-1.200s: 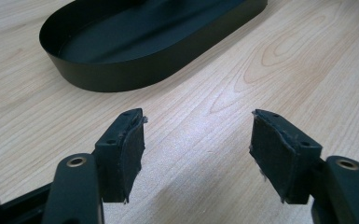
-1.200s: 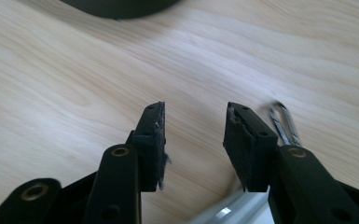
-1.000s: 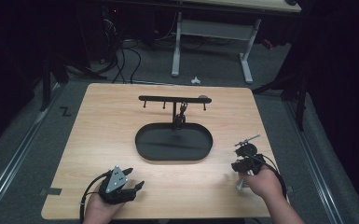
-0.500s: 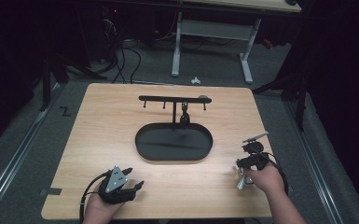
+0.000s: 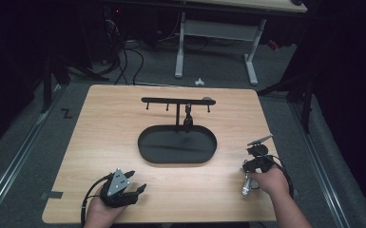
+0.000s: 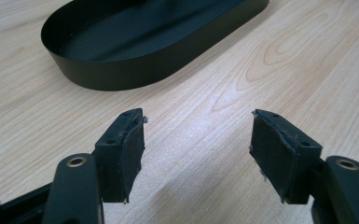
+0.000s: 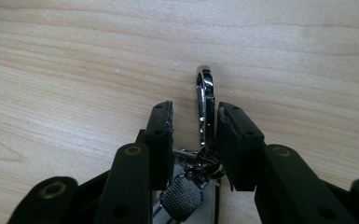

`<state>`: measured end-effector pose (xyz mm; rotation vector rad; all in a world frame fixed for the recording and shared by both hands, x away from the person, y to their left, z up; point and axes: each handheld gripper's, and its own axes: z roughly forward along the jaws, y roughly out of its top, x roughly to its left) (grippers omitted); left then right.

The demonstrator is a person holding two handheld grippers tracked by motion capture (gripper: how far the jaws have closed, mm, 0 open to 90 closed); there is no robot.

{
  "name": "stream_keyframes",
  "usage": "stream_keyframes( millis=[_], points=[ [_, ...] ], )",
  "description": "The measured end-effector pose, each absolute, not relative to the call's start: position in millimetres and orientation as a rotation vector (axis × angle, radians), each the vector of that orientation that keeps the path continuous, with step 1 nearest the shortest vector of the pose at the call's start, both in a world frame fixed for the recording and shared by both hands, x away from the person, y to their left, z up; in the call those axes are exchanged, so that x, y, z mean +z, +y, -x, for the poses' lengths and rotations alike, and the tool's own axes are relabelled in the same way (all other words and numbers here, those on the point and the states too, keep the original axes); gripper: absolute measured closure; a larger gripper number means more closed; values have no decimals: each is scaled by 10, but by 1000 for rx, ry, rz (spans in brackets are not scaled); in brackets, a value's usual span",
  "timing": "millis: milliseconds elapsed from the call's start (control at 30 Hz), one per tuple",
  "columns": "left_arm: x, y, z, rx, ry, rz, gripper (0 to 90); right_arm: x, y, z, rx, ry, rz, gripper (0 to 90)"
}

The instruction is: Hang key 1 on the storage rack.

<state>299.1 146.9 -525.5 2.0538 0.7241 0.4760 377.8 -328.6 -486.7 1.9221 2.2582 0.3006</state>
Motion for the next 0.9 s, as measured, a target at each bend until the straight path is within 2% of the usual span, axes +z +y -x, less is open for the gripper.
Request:
stream_keyframes(
  millis=[533,667,900],
  points=[
    [-5258,1457,-2988,475,724,-2057,353,-4887,-3325,-3689,264,2304,-1885,764],
    [-5256,1458,-2988,475,723,-2057,353,-4890,-3265,-3676,247,2337,-1836,835],
    [-5254,1453,-2989,475,719,-2056,353,-4888,-3205,-3665,226,2380,-1779,841]
  ],
)
